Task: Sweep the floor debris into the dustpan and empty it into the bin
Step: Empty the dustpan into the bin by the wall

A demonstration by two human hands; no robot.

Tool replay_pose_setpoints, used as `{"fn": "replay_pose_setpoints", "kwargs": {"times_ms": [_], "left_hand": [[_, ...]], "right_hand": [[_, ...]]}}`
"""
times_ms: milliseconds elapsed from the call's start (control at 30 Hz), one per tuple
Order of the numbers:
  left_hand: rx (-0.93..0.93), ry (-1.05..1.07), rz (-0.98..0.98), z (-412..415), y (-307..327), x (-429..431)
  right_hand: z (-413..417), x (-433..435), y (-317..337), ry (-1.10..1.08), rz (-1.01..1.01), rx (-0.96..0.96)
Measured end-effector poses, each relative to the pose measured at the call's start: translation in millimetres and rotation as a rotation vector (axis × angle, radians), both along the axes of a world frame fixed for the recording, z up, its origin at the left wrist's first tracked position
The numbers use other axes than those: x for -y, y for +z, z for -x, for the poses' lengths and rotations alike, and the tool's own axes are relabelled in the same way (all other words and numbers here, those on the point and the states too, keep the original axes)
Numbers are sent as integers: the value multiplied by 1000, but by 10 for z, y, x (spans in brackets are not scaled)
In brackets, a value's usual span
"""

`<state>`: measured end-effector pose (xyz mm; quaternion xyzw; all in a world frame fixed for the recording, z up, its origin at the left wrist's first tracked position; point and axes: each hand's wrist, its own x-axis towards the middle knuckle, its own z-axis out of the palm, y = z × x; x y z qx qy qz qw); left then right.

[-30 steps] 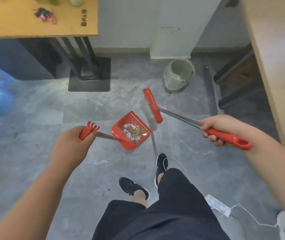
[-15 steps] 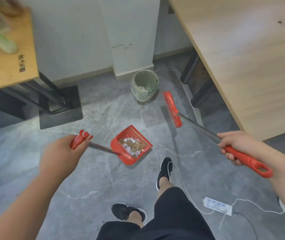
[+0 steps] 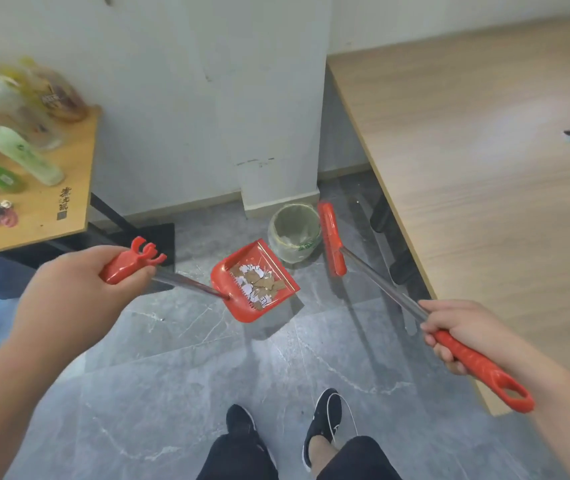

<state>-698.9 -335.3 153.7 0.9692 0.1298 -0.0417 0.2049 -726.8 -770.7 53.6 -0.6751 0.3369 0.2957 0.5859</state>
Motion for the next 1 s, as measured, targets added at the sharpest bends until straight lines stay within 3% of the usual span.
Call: {"fn": "replay_pose_setpoints", "kwargs": {"times_ms": [300,533,1000], "left_hand": [[201,-183,-203,-1082,127,404],[237,-343,-325,-1661,34,604],[255,-647,-528,-1886,-553,654]], "right_hand": [[-1013,-421,99,55,-20,13],[-1567,-768,175,42,-8,33],[-1956,-1262,62,-154,-130,-7]]}}
